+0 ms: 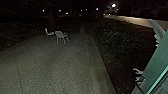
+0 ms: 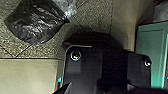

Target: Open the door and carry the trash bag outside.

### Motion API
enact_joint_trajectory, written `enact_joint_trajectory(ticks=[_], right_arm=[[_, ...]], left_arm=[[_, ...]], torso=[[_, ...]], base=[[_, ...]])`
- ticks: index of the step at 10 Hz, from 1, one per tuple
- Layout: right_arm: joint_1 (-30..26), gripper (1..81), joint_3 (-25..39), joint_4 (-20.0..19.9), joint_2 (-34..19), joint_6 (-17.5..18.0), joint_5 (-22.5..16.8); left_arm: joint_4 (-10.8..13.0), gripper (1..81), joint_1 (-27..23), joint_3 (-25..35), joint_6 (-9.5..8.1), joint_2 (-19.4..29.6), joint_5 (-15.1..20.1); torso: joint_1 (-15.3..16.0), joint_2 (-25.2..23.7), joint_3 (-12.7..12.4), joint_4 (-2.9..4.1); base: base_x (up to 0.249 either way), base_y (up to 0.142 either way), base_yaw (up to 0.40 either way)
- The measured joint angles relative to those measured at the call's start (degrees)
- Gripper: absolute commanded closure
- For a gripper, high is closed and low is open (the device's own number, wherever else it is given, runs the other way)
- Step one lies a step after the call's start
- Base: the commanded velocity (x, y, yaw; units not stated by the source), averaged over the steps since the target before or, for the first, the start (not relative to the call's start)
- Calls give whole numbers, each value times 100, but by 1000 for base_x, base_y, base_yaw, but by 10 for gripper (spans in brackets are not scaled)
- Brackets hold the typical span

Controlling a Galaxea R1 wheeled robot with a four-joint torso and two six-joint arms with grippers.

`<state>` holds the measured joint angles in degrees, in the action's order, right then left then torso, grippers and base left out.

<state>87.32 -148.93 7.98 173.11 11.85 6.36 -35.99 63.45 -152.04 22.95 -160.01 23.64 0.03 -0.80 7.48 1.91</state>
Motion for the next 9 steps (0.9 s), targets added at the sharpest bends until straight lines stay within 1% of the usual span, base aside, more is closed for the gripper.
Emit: enact_joint_trajectory(ticks=[1, 3, 4, 5, 6, 7, 8, 9], right_arm=[[-4, 10, 0, 0, 0, -2, 5], [2, 10, 0, 0, 2, 11, 88], [2, 10, 0, -2, 5, 13, 250], [20, 10, 0, -5, 2, 18, 284], [60, 10, -2, -5, 2, 20, 297], [90, 10, -27, -7, 5, 24, 302], [91, 10, -73, -5, 5, 24, 300], [91, 10, -84, -5, 5, 24, 300]], left_arm=[[5, 10, 294, -5, 188, -151, -223], [16, 10, 896, -72, 496, -390, -700], [22, 10, 1135, -133, 610, -507, -975], [24, 10, 1303, -154, 722, -628, -1270], [55, 10, 1432, -162, 763, -763, -1623], [165, 10, 1546, -223, 829, -909, -2042], [263, 10, 1640, -336, 841, -1047, -2252], [328, 10, 1690, -542, 846, -1174, -2348]], torso=[[-2, -2, 0, -4], [-2, -2, 2, -4], [-2, -2, 2, -4], [-3, -2, 0, -4], [-3, -2, -2, -4], [-3, -2, -2, -4], [-3, -2, -2, -4], [-6, -2, -5, -4]], base=[[0, 0, 0], [0, 0, 0], [0, 0, 0], [0, 0, 0], [0, 0, 0], [0, 0, 0], [0, 0, 0], [0, 0, 0]])
